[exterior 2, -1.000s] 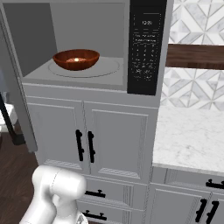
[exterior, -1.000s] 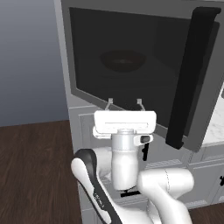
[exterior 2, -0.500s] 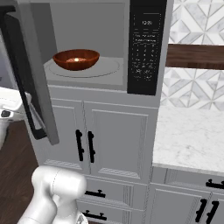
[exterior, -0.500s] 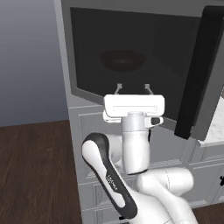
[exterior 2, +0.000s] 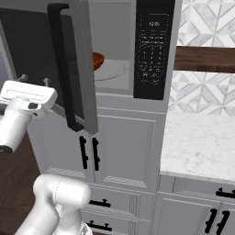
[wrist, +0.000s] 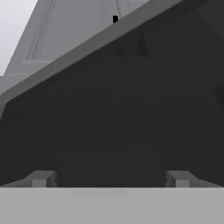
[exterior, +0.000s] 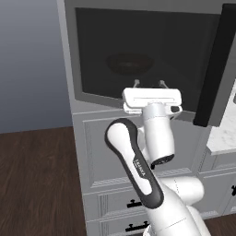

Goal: Open the microwave, place the bowl with waffle inside the microwave, then close the microwave door and turn it on.

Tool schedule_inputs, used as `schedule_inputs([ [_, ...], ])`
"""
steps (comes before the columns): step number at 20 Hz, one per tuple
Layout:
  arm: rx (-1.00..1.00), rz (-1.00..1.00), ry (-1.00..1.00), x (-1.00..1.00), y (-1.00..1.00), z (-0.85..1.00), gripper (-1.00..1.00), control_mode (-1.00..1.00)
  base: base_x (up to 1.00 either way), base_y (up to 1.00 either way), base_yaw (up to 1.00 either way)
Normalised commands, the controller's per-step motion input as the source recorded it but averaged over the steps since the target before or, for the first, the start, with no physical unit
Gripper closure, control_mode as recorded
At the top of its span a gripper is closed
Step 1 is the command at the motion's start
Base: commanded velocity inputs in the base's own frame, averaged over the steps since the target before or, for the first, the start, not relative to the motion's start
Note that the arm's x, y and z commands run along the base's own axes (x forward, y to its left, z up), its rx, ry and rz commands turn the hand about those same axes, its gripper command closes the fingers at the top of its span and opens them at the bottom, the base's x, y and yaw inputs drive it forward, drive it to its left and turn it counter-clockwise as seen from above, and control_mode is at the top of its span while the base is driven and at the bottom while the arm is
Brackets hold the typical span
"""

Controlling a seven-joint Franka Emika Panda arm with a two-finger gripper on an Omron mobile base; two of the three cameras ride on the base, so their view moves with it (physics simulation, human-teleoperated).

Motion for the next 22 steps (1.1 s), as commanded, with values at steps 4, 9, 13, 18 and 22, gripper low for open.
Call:
schedule_inputs([
  [4, 0.06, 0.07, 0.25, 0.37, -0.32, 0.11, -1.00, -1.00, 0.00, 0.00, 0.00],
  [9, 0.08, 0.06, 0.19, 0.40, -0.27, 0.10, -1.00, -1.00, 0.00, 0.00, 0.00],
  [13, 0.03, 0.05, 0.16, 0.32, -0.20, 0.10, -1.00, -1.00, 0.00, 0.00, 0.00],
  [18, 0.00, 0.04, 0.15, 0.31, -0.11, 0.05, -1.00, -1.00, 0.00, 0.00, 0.00],
  [22, 0.00, 0.02, 0.13, 0.31, -0.02, 0.03, -1.00, -1.00, 0.00, 0.00, 0.00],
])
